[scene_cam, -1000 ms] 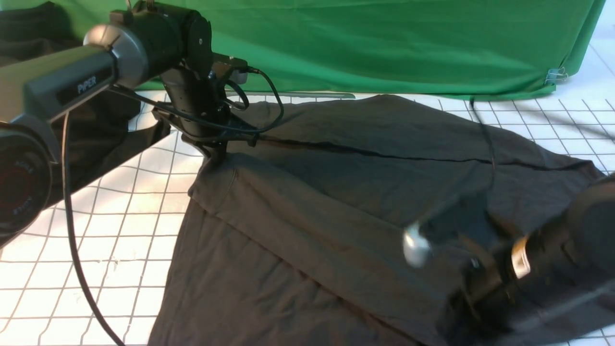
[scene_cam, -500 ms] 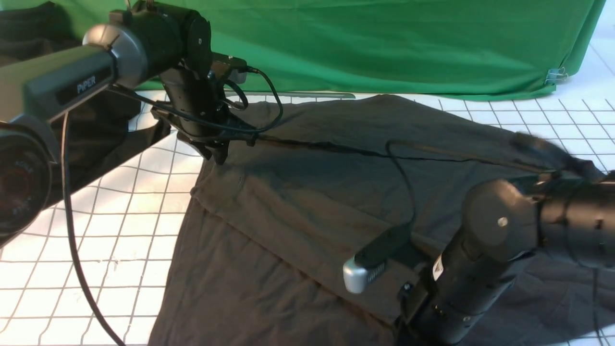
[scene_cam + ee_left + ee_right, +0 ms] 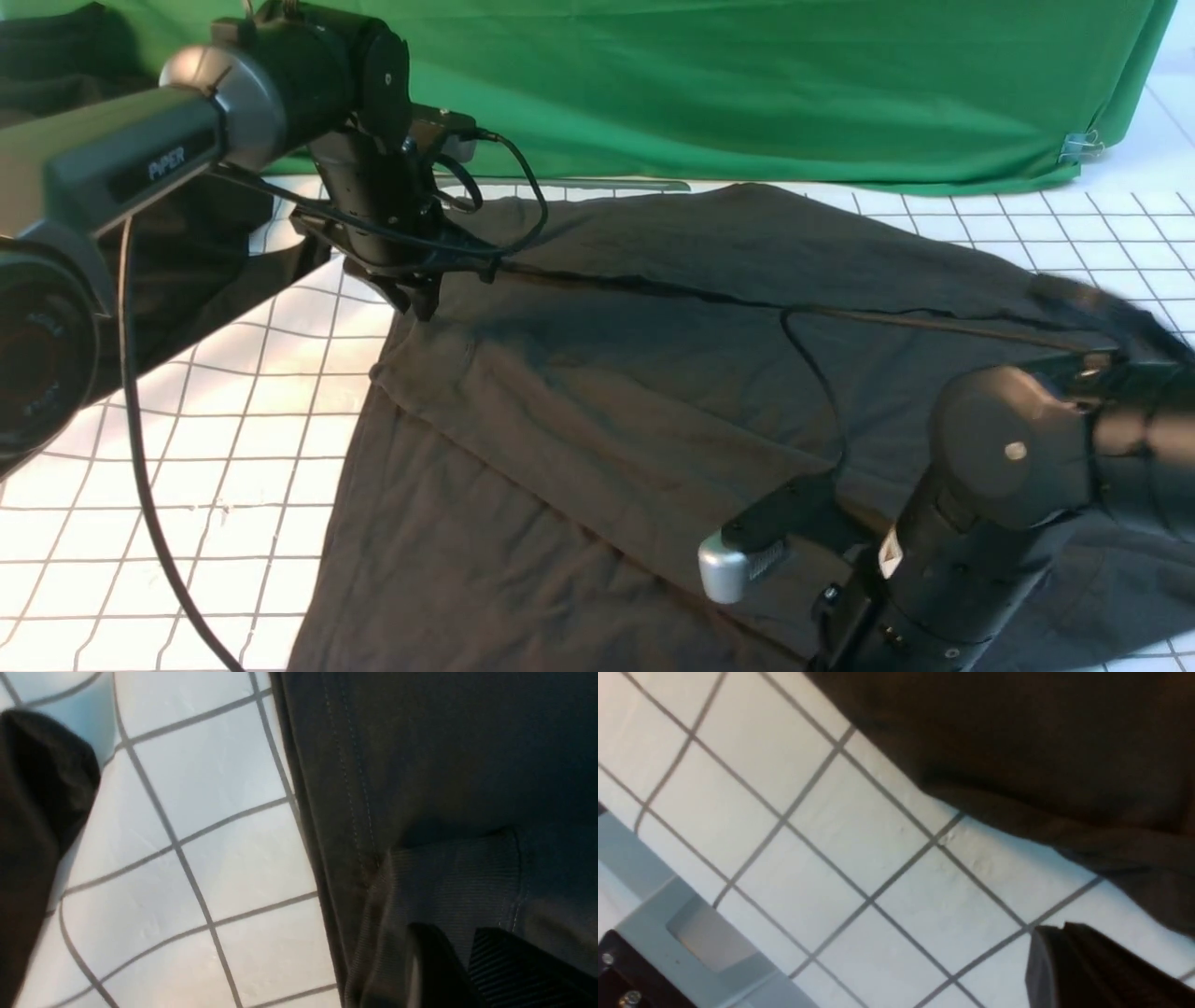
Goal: Fold a long-sleeved shirt over a white checkered tablecloth.
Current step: 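Grab the top left corner of the dark shirt with the left gripper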
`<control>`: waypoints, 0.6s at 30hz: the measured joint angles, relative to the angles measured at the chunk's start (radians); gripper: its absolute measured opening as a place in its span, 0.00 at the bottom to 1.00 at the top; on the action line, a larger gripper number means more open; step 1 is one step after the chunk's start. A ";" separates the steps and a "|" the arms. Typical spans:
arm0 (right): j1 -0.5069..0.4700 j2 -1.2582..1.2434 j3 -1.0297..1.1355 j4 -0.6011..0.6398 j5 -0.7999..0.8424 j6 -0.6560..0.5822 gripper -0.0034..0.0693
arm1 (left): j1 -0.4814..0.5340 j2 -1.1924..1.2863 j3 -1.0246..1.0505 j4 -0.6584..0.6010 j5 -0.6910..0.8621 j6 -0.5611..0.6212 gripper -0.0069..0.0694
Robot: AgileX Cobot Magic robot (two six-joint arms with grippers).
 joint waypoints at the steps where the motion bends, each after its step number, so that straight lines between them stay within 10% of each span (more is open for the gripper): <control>1: 0.000 -0.032 0.000 0.000 0.001 0.005 0.05 | 0.013 -0.004 -0.025 -0.006 0.003 -0.026 0.20; 11: 0.000 -0.292 0.000 -0.037 -0.049 0.072 0.05 | 0.098 0.078 -0.242 -0.096 -0.123 -0.046 0.13; 18: 0.000 -0.326 0.000 -0.046 -0.052 0.085 0.06 | 0.097 0.213 -0.254 -0.174 -0.209 -0.031 0.48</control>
